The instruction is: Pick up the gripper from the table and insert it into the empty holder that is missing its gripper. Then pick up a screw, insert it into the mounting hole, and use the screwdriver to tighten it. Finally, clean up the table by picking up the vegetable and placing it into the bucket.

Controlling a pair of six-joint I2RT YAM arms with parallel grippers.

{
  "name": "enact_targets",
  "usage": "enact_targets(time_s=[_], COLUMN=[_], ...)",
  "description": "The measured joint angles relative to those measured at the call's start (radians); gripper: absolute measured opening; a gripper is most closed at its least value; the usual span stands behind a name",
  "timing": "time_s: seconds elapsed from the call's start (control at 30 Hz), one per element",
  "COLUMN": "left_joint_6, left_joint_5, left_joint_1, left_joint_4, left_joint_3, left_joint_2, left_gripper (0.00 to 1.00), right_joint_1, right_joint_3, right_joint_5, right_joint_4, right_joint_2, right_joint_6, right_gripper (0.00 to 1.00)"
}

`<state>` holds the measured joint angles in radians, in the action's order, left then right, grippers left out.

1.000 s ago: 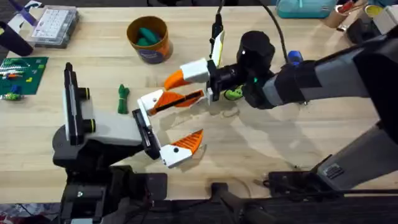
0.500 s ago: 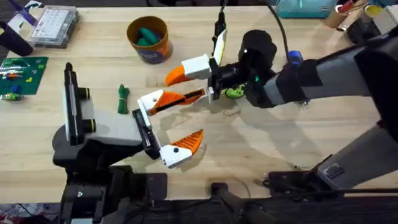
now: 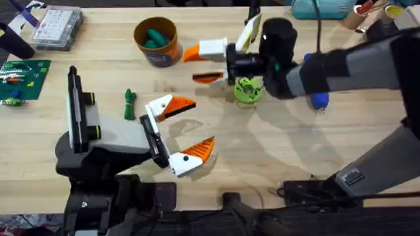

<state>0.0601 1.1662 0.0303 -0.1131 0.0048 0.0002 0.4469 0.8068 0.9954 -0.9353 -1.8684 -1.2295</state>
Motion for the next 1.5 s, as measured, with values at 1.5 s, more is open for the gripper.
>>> enact_targets(time_s=[1.5], left_joint_6=[0.000], left_joint_5=[0.010], left_joint_1=[0.000], left_joint_4=[-0.002], left_joint_3=[0.000], left_joint_2=[0.000], left_gripper=[0.987], right_joint_1=[-0.079], right_joint_3=[0.307], right_joint_5=[-0.973], right_joint_4=[2.023], right_joint_2=[0.787], right_joint_6=[1.073], right_gripper=[0.996])
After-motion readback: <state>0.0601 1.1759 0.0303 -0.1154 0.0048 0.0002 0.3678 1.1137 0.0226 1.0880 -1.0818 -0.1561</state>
